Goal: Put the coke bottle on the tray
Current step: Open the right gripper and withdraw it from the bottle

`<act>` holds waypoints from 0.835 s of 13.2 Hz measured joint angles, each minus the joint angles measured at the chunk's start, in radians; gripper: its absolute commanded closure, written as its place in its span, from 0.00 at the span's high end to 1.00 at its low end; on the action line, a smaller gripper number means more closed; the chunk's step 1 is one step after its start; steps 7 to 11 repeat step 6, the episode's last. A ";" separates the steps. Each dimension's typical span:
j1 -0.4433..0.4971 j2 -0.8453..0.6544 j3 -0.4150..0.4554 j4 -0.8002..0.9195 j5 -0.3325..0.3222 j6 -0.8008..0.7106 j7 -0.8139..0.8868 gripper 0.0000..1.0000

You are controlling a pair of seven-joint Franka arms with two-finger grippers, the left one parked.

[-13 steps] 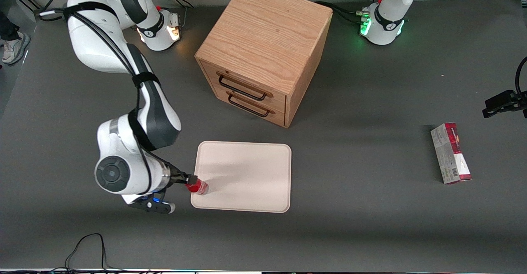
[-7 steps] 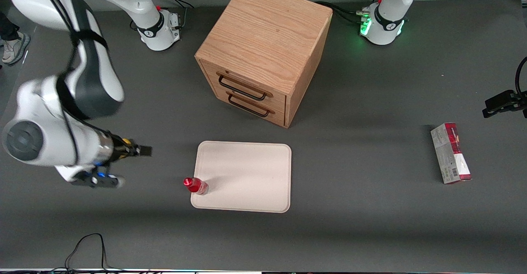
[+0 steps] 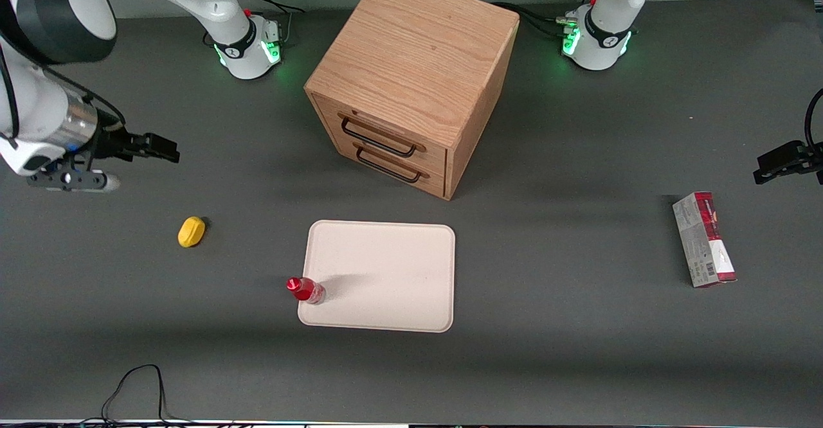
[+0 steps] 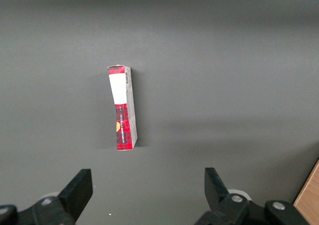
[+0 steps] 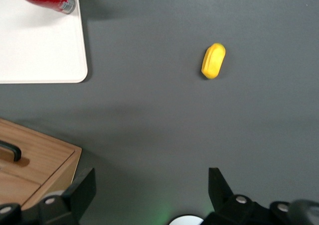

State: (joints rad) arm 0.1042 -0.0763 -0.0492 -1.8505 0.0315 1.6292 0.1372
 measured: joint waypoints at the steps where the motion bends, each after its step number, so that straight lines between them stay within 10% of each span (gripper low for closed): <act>1: 0.000 -0.032 -0.003 -0.020 0.000 0.000 0.000 1.00; 11: -0.083 -0.061 -0.019 -0.021 0.000 -0.001 -0.070 1.00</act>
